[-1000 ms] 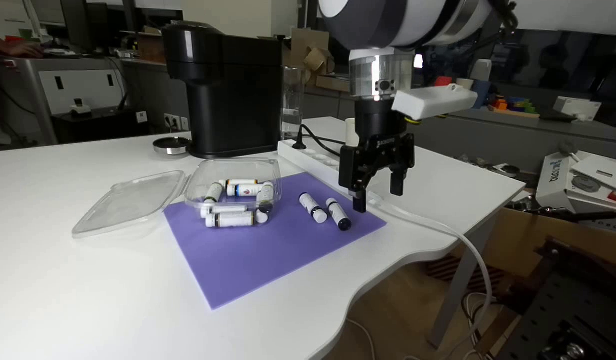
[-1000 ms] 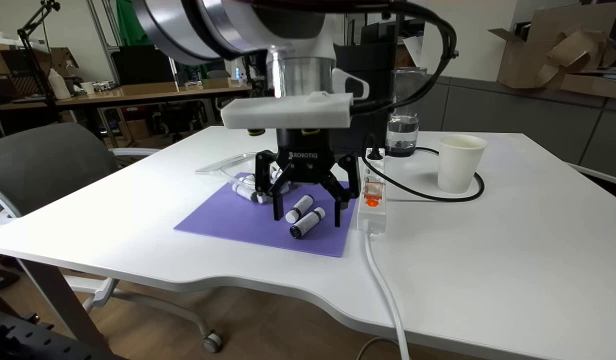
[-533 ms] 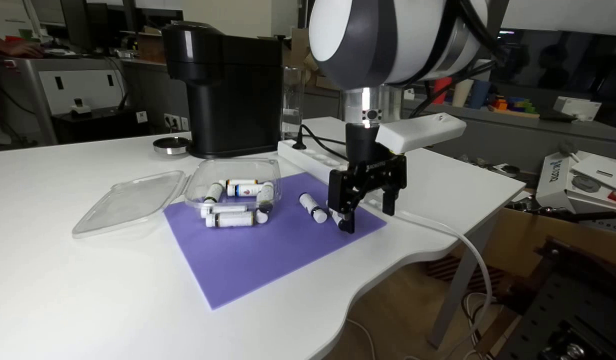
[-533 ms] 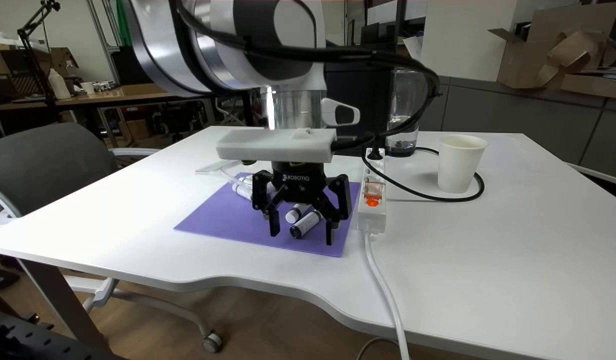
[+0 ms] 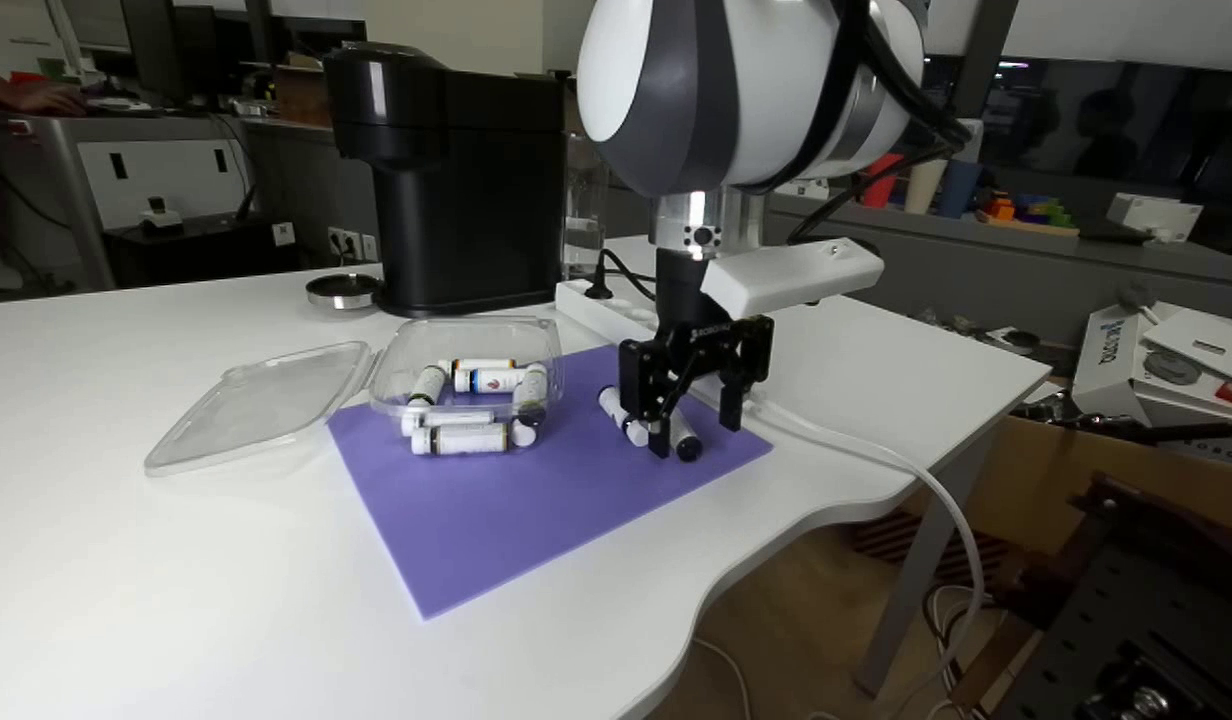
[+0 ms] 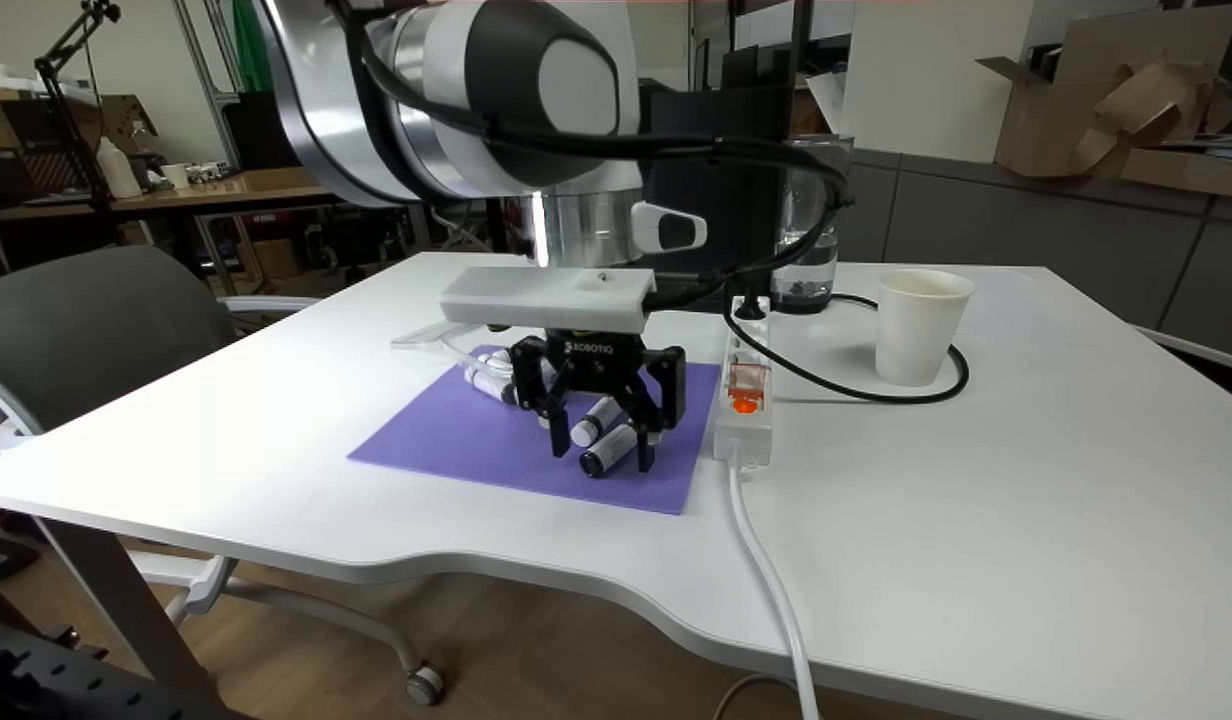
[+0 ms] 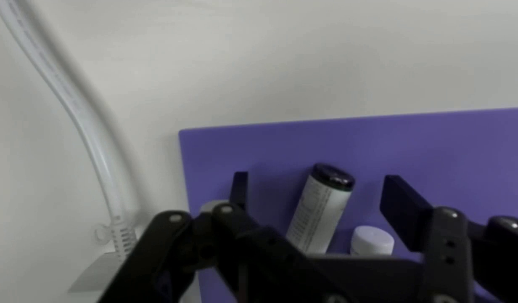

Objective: Remove one bottle from the table and put it inside the container

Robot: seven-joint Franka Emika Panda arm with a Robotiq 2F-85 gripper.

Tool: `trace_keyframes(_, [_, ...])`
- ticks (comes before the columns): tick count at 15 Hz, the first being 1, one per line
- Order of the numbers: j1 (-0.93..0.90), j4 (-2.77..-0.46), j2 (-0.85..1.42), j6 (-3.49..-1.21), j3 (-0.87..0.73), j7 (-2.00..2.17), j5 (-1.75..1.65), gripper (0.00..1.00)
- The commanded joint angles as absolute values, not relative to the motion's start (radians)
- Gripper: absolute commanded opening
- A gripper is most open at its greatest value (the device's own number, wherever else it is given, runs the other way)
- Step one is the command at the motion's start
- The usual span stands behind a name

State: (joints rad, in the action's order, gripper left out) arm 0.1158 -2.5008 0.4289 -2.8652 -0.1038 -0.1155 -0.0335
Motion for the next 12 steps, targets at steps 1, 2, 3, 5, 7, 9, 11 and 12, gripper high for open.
trace_keyframes(1, [0.118, -2.475, 0.444, -2.883, -0.099, -0.081, -0.021, 0.53])
trace_keyframes(2, [0.118, -2.473, 0.445, -2.884, -0.099, -0.081, -0.016, 0.45])
trace_keyframes(3, [0.119, -2.471, 0.447, -2.884, -0.099, -0.081, -0.012, 0.38])
trace_keyframes(5, [0.121, -2.467, 0.452, -2.882, -0.099, -0.081, -0.009, 0.25])
trace_keyframes(7, [0.121, -2.466, 0.455, -2.880, -0.100, -0.081, -0.009, 0.11])
trace_keyframes(9, [0.125, -2.472, 0.434, -2.873, -0.098, -0.084, -0.006, 0.05])
trace_keyframes(11, [0.122, -2.480, 0.394, -2.871, -0.100, -0.085, -0.005, 0.07])
trace_keyframes(12, [0.118, -2.482, 0.371, -2.868, -0.101, -0.086, -0.006, 0.07])
